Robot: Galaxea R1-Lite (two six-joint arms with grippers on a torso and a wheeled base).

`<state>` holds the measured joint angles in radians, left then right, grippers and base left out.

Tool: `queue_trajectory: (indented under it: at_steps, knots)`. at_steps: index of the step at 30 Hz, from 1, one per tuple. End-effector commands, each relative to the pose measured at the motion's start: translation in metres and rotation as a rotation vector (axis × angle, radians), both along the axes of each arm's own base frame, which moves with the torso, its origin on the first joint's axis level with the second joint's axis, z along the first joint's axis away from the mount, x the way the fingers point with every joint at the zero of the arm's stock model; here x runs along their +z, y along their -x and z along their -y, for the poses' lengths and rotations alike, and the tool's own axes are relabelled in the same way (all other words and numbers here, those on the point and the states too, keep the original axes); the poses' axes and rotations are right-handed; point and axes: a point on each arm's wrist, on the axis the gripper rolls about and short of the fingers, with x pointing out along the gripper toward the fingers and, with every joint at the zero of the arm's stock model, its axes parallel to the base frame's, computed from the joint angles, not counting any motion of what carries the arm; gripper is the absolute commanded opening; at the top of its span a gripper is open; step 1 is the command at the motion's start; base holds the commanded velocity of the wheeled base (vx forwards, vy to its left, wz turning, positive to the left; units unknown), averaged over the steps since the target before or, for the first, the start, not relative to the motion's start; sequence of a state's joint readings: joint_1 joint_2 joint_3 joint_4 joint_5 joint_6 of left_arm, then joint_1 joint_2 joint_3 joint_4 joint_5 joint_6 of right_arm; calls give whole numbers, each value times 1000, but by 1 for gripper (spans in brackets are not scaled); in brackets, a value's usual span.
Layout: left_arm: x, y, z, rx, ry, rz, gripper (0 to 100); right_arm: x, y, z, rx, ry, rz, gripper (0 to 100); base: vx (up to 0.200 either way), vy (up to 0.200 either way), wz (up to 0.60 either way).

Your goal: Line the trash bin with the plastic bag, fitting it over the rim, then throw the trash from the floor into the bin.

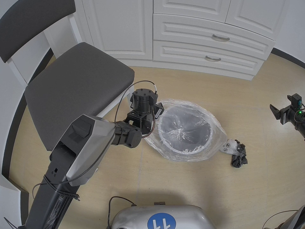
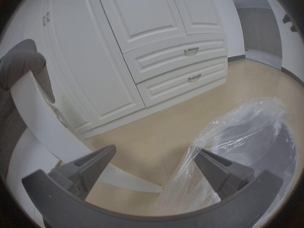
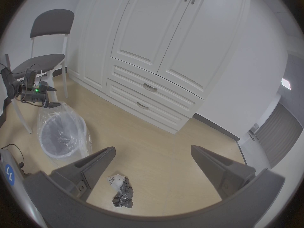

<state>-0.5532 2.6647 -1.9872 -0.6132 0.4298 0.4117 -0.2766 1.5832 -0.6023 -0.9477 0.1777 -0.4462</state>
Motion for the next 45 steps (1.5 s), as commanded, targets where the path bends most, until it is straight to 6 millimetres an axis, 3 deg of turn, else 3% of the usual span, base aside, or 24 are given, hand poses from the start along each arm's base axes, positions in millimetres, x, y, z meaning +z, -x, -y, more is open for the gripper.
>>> queue_trajectory:
  at_steps: [1, 9, 15, 25, 28, 30, 32, 34, 41, 45]
  knots:
    - [13, -3, -6, 8, 49, 30, 100, -1, 4, -4, 10, 12, -3, 100, 0, 0, 0]
    - [47, 13, 7, -49, 152, 70, 100, -4, 13, -10, 27, 51, -19, 100, 0, 0, 0]
    - [61, 26, 21, -88, 160, 91, 100, -10, 14, -22, 71, 85, -42, 100, 0, 0, 0]
    - [80, 35, 26, -105, 218, 152, 100, -24, 5, -37, 133, 108, -95, 100, 0, 0, 0]
    - [90, 56, 39, -151, 305, 112, 100, -29, -4, -47, 151, 100, -116, 100, 0, 0, 0]
    - [91, 60, 41, -156, 312, 102, 100, -30, -5, -48, 149, 99, -119, 100, 0, 0, 0]
    - [90, 78, 44, -178, 316, 43, 100, -33, -14, -56, 138, 95, -130, 100, 0, 0, 0]
    - [88, 84, 40, -176, 299, 19, 100, -35, -16, -63, 144, 64, -133, 100, 0, 0, 0]
    - [70, 76, 16, -122, 277, -24, 100, -47, -25, -113, 249, -50, -176, 100, 0, 0, 0]
    - [62, 75, 11, -111, 281, -32, 100, -58, -24, -127, 296, -42, -219, 100, 0, 0, 0]
